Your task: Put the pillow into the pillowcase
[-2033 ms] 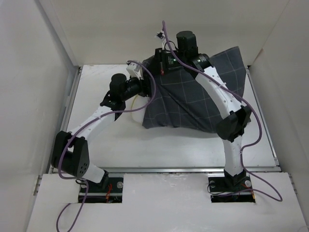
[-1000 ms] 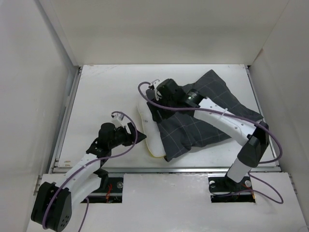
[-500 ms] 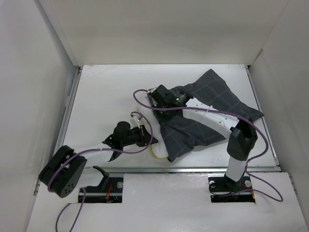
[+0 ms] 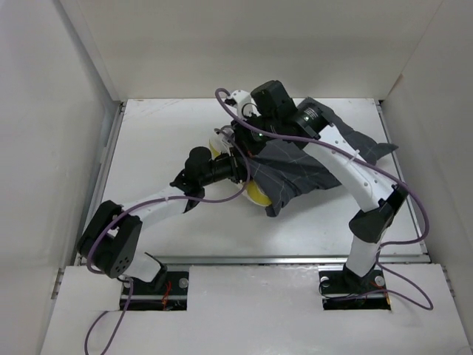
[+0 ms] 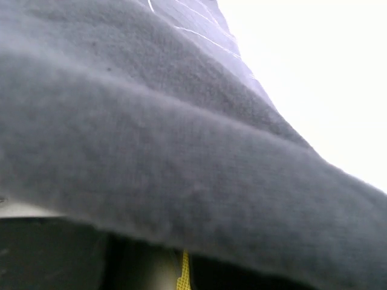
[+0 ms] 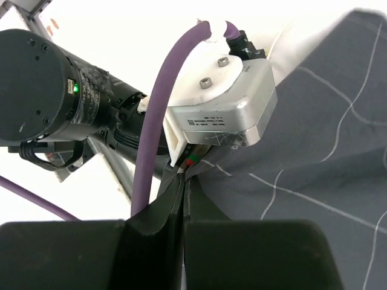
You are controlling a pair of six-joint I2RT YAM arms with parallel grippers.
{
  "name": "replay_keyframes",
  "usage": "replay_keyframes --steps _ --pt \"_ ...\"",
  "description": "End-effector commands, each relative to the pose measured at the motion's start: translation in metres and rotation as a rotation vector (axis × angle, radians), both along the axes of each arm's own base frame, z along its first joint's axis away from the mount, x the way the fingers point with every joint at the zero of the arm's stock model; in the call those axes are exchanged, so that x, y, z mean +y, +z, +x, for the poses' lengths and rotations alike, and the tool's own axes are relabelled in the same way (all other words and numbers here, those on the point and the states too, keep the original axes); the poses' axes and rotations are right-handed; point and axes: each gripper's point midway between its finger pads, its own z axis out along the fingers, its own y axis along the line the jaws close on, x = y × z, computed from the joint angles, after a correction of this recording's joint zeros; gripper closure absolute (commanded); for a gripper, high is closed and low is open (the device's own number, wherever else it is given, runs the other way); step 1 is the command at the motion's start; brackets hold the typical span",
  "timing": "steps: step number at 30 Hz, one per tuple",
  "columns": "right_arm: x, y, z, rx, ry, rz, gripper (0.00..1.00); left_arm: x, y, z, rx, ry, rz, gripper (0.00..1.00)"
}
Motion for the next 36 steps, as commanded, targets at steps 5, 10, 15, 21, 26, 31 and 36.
replay_keyframes --steps 5,10,15,21,26,31,36 --pt "0.063 0.060 -0.094 0.153 0.392 0.380 1.00 0.000 -0.011 0.054 -0.042 0.164 -0.004 1.00" --pt "0.041 0.022 -0.048 0.083 0.070 0.195 0.84 0.010 -0.038 0.032 0.023 0.073 -0.036 0.99" --pt "0.009 -0.014 -0.013 0.008 -0.167 0.007 0.40 0.036 -0.037 -0.006 0.046 0.122 0.033 0.47" --pt "-0.040 -0.008 0.010 -0.094 -0.395 -0.058 0.17 0.099 -0.062 -0.037 0.165 0.369 0.165 0.17" --pt "-0.079 -0.042 -0.017 -0.039 -0.460 -0.117 0.17 0.118 -0.074 -0.049 0.201 0.438 0.176 0.22" --pt "-0.103 -0.102 -0.050 0.051 -0.473 -0.133 0.25 0.110 -0.090 -0.051 0.230 0.400 0.157 0.32" --pt "-0.124 -0.109 -0.055 0.024 -0.545 -0.107 0.25 0.092 -0.110 -0.047 0.285 0.340 0.169 0.38"
